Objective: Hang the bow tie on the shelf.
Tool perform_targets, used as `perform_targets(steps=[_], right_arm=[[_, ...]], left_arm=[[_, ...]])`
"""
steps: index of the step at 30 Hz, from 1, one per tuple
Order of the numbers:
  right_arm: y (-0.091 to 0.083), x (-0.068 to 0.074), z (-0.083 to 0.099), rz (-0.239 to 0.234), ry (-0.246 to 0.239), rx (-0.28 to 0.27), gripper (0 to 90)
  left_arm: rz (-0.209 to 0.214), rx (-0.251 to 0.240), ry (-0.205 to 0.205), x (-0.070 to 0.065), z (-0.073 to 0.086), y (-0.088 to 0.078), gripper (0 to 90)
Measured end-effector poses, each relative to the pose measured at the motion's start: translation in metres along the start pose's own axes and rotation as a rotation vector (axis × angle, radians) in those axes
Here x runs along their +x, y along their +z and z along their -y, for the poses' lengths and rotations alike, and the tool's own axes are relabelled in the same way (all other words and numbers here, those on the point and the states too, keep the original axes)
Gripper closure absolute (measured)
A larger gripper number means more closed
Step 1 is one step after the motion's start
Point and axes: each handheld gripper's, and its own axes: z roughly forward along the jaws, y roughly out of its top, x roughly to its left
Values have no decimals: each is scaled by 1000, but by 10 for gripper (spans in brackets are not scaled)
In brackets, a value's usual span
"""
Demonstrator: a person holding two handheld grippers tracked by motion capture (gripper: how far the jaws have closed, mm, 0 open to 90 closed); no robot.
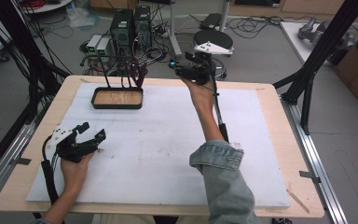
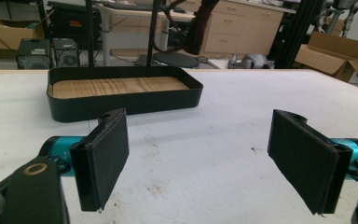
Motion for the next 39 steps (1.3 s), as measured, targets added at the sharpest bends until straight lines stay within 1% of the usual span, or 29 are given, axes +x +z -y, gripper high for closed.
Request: perform_targets(steps=[4,7,9,11,14,15,16,18,20,22,26,30,34,38,39], right_arm=[[-26,-7,-8,29,-11,-25,281],[-48,-9,-11,48,-30,-68,279],[-61,-12,-11,54,-35,-72,273],[-75,-15,-10,65,-31,-62,246],[-98,-18,-6,90,-48,-93,244],[-105,-20,-4,93,-54,-97,223],[-112,-22,-2,100,-43,-87,210],[-127,-26,4,106,-29,-111,207],[-140,-29,10,122,-19,-114,186],[-154,-31,18,138,-17,-136,184],[-177,-34,35,174,-19,-159,162],[-196,-35,55,202,-13,-185,128],[-209,-33,74,230,-21,-194,124],[-222,-30,97,253,-22,-185,120],[-225,-30,104,259,-18,-173,118]], left_arm=[[0,5,6,0,0,0,205],[-3,4,6,0,0,0,204],[-5,6,6,0,0,0,202],[-7,5,8,0,0,0,200],[-10,5,8,0,0,0,200],[-11,6,8,0,0,0,200],[-12,5,7,0,0,0,200],[-12,6,8,0,0,0,200],[-15,4,8,-1,0,0,200],[-17,6,8,-1,0,0,200],[-18,11,12,-1,0,0,199],[-20,11,21,-3,0,0,198],[-34,5,20,-3,0,1,200],[-34,4,18,-3,0,1,201],[-35,6,18,-3,0,1,194]])
